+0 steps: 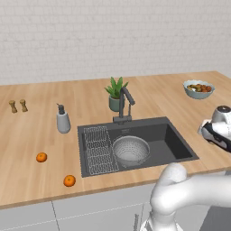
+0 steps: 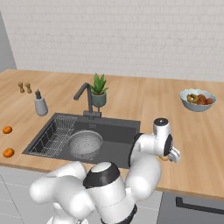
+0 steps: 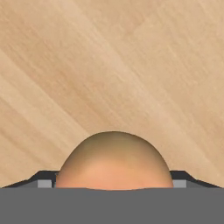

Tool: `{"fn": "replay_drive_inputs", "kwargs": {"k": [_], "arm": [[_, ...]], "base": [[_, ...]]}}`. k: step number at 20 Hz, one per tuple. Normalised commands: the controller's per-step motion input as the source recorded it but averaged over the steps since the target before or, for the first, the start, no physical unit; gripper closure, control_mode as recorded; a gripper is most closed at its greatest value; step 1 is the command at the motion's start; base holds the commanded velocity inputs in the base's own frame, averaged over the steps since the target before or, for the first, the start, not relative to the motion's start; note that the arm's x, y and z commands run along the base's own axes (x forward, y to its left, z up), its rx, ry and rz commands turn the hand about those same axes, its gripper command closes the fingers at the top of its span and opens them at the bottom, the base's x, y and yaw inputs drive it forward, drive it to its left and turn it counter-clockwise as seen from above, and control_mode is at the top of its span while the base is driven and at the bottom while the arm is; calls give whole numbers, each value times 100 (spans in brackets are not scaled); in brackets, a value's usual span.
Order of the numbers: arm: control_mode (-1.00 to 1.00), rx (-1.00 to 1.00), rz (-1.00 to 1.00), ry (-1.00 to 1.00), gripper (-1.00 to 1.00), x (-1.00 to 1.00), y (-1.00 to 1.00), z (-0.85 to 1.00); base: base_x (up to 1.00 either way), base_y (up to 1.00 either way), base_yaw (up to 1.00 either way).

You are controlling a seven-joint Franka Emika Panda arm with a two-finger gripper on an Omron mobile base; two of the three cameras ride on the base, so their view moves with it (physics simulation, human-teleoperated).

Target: Put the colander in the sink, put the tangerine, tangerine, peach in the colander, and turn on the sink faucet and pour water over the colander.

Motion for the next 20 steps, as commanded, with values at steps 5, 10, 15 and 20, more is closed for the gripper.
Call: {"fn": "replay_drive_inputs", "kwargs": {"k": [5, 10, 15, 20], "arm": [[-100, -1, 0, -1, 100, -13, 13, -9], [-100, 3, 1, 0, 100, -49, 30, 3], [-100, 3, 0, -1, 100, -17, 57, 19], [-100, 0, 5, 0, 100, 0, 77, 27]], "base": [[0, 0, 0], [0, 0, 0], [0, 0, 0], [0, 0, 0]]}}
